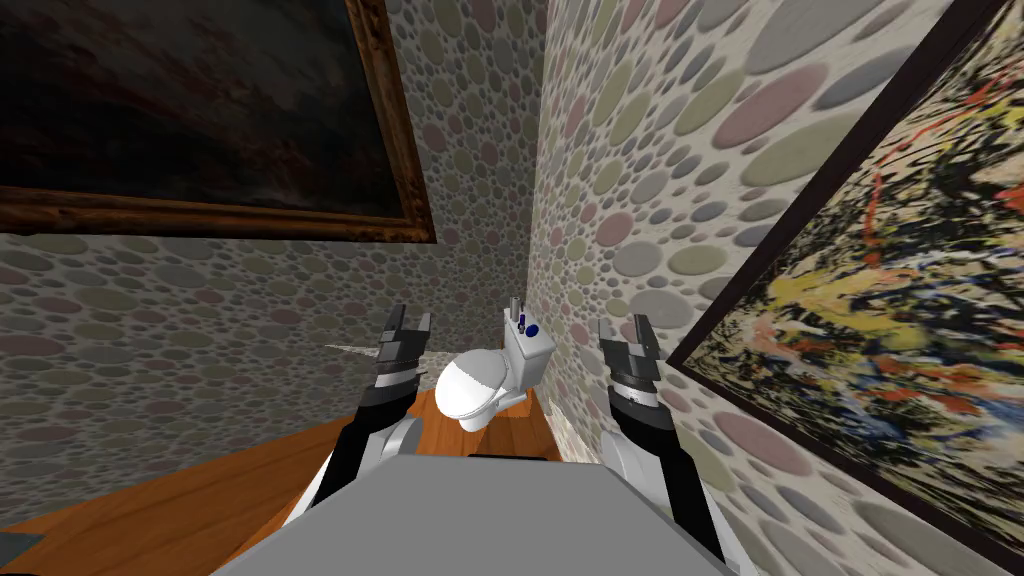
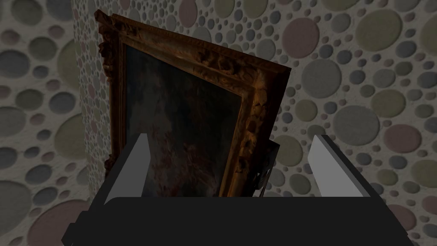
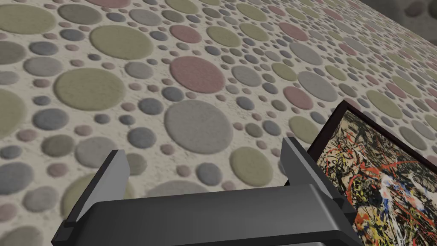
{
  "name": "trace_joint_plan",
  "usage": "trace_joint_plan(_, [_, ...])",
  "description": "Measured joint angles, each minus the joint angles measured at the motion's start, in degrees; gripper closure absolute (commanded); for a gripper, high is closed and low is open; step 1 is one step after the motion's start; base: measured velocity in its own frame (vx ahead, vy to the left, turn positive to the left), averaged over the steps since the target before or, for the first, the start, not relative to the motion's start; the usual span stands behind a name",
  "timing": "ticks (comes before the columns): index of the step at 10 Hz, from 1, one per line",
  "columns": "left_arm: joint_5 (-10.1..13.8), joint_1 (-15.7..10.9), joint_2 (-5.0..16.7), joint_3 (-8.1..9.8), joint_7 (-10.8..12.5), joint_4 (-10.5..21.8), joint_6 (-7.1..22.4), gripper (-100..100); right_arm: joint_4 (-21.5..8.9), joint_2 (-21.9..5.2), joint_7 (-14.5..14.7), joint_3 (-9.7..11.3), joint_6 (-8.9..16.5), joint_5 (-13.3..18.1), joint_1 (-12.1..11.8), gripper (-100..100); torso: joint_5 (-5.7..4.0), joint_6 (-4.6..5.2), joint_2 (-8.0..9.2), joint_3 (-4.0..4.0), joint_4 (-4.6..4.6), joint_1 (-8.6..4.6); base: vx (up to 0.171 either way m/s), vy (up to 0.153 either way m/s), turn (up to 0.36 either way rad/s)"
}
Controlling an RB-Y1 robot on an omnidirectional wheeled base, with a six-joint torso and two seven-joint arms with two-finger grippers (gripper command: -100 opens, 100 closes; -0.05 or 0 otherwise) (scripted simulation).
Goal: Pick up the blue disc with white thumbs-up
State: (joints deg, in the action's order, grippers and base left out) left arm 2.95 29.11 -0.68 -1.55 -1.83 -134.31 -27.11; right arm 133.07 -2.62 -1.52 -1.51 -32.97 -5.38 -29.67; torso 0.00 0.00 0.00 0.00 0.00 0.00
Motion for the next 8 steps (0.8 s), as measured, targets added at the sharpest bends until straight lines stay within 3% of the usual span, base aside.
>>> trace_joint_plan(8, [0.0, 0.0, 0.0, 0.00, 0.0, 0.0, 0.0, 0, -3.8, -12.6, 2.0, 1.0, -1.7, -0.2, -1.0, -100, 0.01, -0.01, -0.15, -0.09, -0.04, 0.03, 0.037, 0.013, 0.131])
